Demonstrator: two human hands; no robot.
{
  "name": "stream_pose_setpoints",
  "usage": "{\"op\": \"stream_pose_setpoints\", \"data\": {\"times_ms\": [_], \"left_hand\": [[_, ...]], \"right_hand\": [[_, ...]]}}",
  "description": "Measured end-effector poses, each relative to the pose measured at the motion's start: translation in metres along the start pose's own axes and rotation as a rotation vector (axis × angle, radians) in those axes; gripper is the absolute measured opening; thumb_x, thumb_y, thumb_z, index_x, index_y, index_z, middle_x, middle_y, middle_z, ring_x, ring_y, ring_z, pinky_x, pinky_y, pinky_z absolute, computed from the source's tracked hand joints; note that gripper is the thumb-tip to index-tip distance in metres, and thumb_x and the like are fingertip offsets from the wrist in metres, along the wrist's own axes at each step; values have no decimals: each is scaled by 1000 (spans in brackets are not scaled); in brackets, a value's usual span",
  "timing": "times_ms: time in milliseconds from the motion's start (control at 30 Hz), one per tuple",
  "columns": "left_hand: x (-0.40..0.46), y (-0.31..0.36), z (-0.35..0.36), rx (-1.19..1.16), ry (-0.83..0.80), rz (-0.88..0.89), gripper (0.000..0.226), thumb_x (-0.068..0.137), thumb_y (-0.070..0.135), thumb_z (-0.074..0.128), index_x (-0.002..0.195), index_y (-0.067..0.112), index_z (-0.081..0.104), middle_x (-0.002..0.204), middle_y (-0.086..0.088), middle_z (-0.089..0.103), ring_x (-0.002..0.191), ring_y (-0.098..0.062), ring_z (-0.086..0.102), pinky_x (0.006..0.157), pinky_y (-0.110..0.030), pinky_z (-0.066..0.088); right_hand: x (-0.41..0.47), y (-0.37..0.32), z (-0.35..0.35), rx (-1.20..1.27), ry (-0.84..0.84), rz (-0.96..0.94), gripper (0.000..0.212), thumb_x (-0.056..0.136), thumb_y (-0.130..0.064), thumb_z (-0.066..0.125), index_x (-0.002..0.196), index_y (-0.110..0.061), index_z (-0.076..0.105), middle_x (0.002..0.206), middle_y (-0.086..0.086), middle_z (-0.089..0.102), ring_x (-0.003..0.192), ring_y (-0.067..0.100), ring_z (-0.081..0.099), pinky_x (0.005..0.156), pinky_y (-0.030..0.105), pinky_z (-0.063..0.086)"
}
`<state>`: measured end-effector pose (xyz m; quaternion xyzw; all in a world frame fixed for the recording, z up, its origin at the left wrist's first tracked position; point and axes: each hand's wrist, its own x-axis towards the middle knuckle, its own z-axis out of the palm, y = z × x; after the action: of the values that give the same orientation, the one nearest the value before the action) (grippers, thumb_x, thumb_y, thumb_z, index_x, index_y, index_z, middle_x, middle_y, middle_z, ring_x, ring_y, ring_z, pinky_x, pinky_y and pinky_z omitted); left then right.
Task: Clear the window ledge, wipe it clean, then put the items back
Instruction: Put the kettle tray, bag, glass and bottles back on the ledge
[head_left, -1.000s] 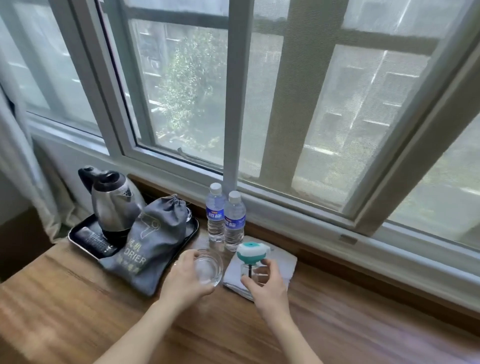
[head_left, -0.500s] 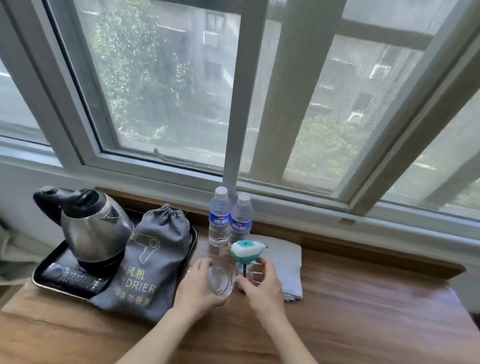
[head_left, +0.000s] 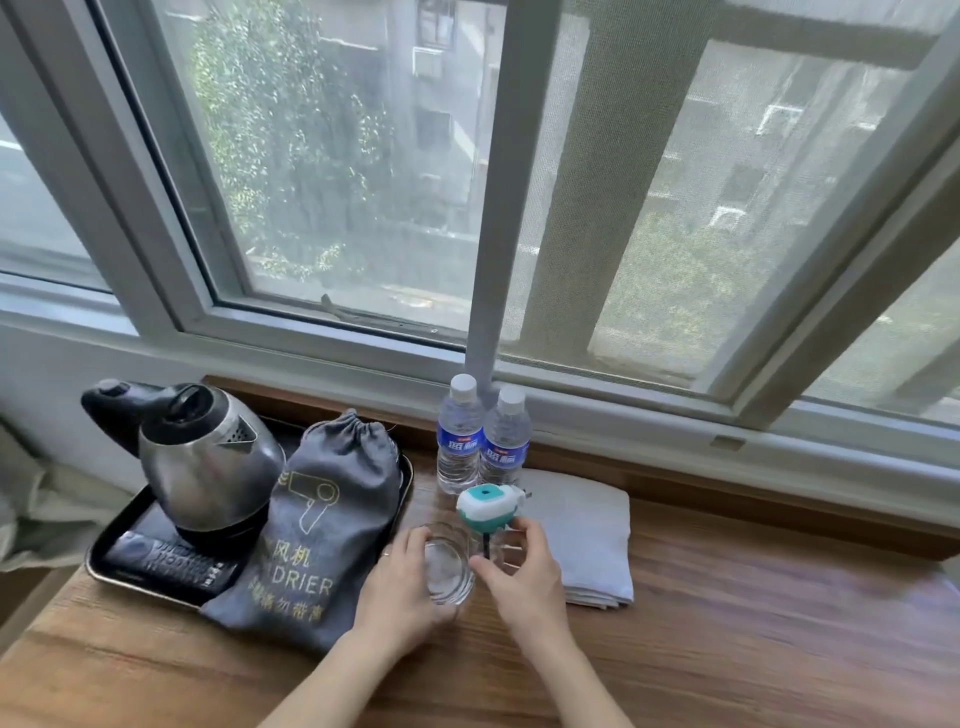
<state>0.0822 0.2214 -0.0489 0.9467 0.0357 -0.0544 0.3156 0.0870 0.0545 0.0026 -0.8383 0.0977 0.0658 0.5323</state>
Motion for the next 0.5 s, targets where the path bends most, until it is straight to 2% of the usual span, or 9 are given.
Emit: {"op": "stream_pose_setpoints", "data": {"times_ms": [133, 200, 267, 333, 400, 500], "left_hand": [[5, -1, -7, -106, -67, 38, 113, 55, 52, 78, 150, 23, 23, 149, 13, 29, 138, -10, 30, 112, -26, 32], [3, 6, -21, -214, -10, 44, 108, 57, 49, 79, 148, 24, 27, 142, 18, 32, 134, -3, 32, 112, -23, 29], [1, 19, -40, -378, 107, 30, 83, 61, 49, 69, 137, 31, 42, 134, 18, 48, 120, 5, 47, 105, -27, 41], [2, 34, -59, -488, 173, 34, 60, 62, 49, 66, 119, 36, 52, 111, 17, 62, 97, 5, 58, 86, -25, 52], [7, 46, -72, -508, 159, 69, 50, 64, 42, 77, 110, 35, 58, 97, 14, 65, 87, 2, 60, 74, -17, 50], [16, 55, -82, -455, 153, 66, 44, 65, 33, 85, 102, 33, 62, 92, 15, 67, 84, 5, 59, 71, -11, 46]], "right_hand": [[2, -1, 4, -1, 7, -5, 60, 75, -24, 85, 126, -26, 54, 98, -17, 66, 89, -4, 63, 73, 8, 47], [2, -3, 5, -2, 8, -10, 59, 75, -24, 84, 125, -27, 53, 99, -18, 65, 90, -7, 61, 70, 5, 44], [1, -8, 7, -4, 4, -17, 58, 76, -26, 84, 124, -29, 52, 100, -18, 65, 90, -7, 60, 69, 5, 44], [2, -12, 9, -2, 3, -22, 57, 75, -28, 86, 122, -29, 53, 99, -16, 66, 88, -7, 61, 69, 6, 45], [2, -15, 12, 17, 2, -23, 57, 73, -31, 87, 119, -29, 54, 96, -14, 68, 85, -7, 62, 70, 8, 47], [1, -22, 16, 33, 0, -39, 56, 73, -31, 87, 118, -30, 54, 97, -14, 68, 86, -8, 63, 70, 8, 48]]}}
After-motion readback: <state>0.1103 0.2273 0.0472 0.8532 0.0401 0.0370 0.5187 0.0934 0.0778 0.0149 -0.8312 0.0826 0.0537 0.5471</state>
